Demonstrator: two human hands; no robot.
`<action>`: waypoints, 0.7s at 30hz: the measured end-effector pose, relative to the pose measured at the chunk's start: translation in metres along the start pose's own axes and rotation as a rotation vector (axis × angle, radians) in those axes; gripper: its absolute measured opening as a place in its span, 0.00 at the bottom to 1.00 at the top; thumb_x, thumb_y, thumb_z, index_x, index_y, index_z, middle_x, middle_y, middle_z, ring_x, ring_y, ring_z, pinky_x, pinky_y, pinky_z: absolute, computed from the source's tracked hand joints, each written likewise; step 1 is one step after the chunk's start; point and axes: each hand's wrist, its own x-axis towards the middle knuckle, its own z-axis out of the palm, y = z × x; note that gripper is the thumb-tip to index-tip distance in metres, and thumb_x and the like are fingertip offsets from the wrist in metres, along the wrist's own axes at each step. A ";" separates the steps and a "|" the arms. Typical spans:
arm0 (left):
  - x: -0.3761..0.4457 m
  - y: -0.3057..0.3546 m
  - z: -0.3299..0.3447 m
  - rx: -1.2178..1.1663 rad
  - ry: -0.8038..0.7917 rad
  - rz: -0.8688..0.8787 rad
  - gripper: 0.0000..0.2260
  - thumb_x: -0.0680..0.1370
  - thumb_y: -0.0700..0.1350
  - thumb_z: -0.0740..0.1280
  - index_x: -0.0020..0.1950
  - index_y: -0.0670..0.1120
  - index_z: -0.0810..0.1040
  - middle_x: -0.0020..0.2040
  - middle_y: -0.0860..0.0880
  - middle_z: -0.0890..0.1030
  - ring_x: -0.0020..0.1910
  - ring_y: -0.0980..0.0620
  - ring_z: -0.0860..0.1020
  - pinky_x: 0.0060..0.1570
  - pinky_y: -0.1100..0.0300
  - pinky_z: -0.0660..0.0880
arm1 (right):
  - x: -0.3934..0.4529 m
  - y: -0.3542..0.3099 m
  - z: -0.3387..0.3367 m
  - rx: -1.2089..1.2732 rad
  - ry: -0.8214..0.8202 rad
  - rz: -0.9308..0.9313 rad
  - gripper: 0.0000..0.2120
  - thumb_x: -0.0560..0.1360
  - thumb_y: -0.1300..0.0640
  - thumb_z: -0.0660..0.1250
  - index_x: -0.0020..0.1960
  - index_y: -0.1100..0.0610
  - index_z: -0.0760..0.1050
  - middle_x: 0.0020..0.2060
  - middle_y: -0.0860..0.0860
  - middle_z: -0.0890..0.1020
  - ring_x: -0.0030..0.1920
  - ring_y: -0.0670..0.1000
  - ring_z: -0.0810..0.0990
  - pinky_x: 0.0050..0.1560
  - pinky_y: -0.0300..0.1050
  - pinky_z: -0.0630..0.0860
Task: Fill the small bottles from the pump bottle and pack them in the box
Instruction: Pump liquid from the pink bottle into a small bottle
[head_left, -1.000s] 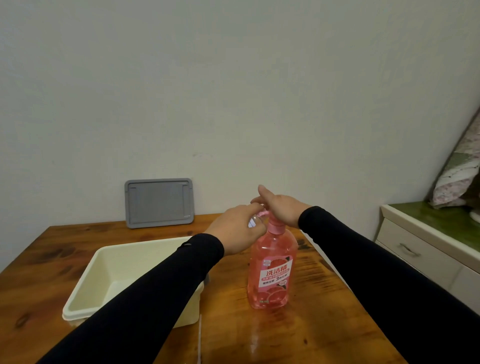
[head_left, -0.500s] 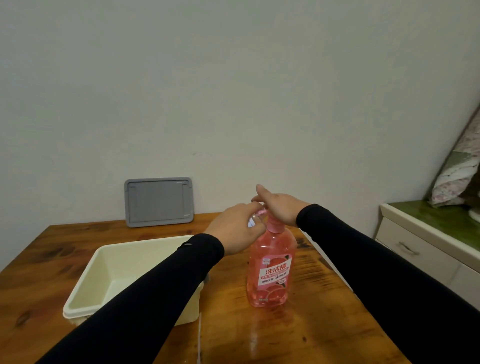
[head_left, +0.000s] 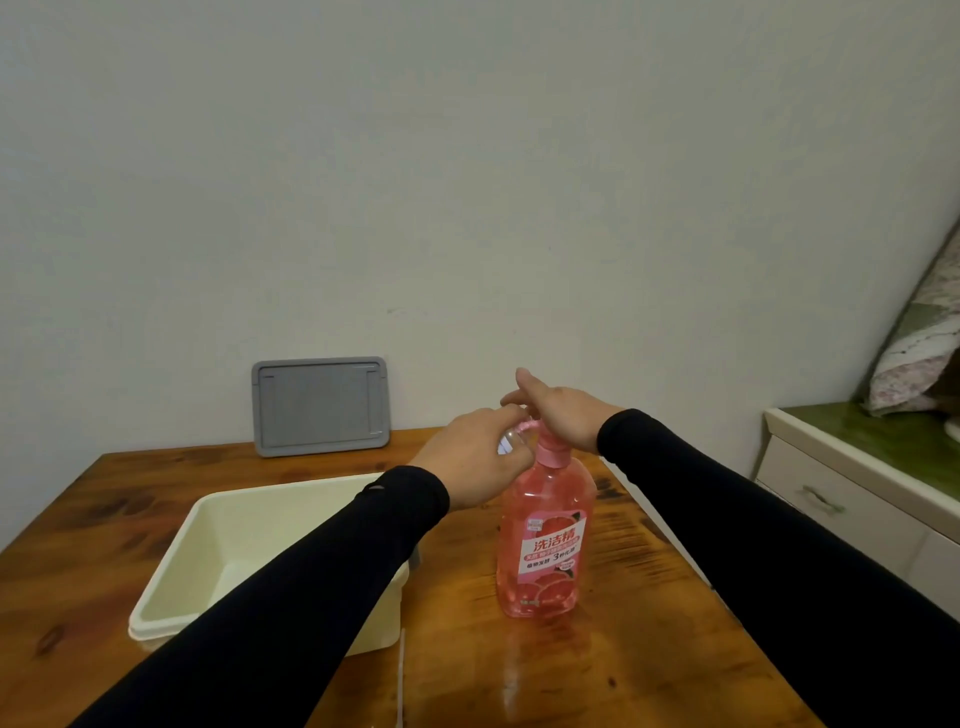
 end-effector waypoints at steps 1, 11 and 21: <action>-0.001 -0.001 0.001 0.001 -0.003 0.000 0.19 0.76 0.54 0.60 0.68 0.55 0.70 0.62 0.51 0.77 0.53 0.55 0.74 0.43 0.65 0.67 | 0.001 0.001 0.001 -0.013 -0.002 0.005 0.32 0.78 0.34 0.40 0.69 0.48 0.70 0.68 0.54 0.73 0.64 0.53 0.72 0.62 0.48 0.63; 0.007 0.002 -0.009 0.015 0.019 0.010 0.20 0.76 0.54 0.61 0.68 0.55 0.70 0.62 0.52 0.77 0.48 0.59 0.70 0.41 0.70 0.64 | -0.001 -0.008 -0.011 -0.034 0.005 -0.014 0.32 0.78 0.33 0.40 0.71 0.47 0.67 0.70 0.54 0.70 0.67 0.54 0.70 0.64 0.48 0.62; 0.003 0.002 -0.004 0.028 -0.011 0.004 0.20 0.76 0.53 0.61 0.68 0.54 0.70 0.62 0.51 0.77 0.49 0.58 0.71 0.39 0.70 0.64 | -0.001 -0.004 -0.003 -0.068 -0.020 0.010 0.31 0.79 0.35 0.41 0.71 0.48 0.67 0.69 0.55 0.71 0.66 0.55 0.71 0.66 0.51 0.63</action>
